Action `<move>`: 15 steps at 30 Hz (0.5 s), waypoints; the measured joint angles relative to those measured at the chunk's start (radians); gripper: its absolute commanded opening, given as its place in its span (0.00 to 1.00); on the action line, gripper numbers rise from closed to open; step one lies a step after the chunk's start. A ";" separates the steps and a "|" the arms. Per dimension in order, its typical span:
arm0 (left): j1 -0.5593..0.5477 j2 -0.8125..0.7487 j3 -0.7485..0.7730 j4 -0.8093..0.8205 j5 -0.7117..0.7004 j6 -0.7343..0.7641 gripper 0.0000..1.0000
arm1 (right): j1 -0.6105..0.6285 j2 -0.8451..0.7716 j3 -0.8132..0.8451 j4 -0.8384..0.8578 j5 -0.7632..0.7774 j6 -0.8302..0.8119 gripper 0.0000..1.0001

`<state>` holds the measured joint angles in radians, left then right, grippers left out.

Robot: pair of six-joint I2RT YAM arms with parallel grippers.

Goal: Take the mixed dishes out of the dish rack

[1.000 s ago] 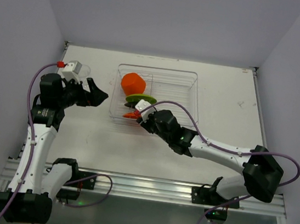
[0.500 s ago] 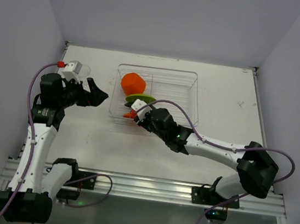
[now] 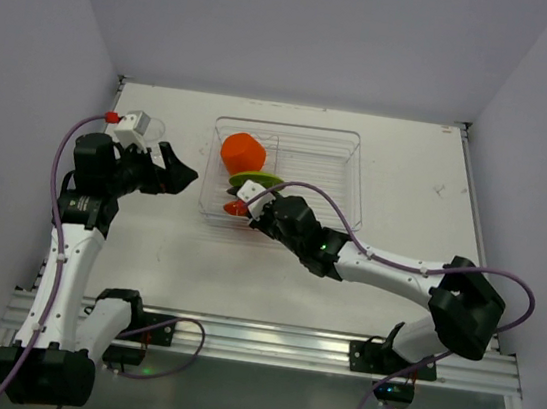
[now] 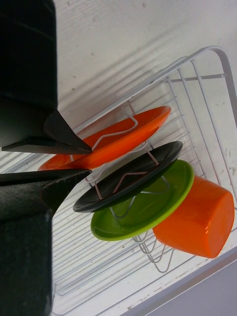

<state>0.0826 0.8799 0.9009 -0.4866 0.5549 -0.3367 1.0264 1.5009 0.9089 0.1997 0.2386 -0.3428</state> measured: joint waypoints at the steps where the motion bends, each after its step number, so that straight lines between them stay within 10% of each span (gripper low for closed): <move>1: 0.000 0.000 0.000 0.000 0.000 0.000 1.00 | -0.001 0.000 0.000 0.001 0.002 -0.001 0.18; 15: 0.000 0.000 0.000 0.000 0.000 0.000 1.00 | 0.010 0.006 -0.003 0.039 -0.003 -0.020 0.25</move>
<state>0.0822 0.8799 0.9009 -0.4866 0.5549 -0.3363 1.0359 1.5066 0.9062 0.2390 0.2359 -0.3630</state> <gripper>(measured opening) 0.997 0.287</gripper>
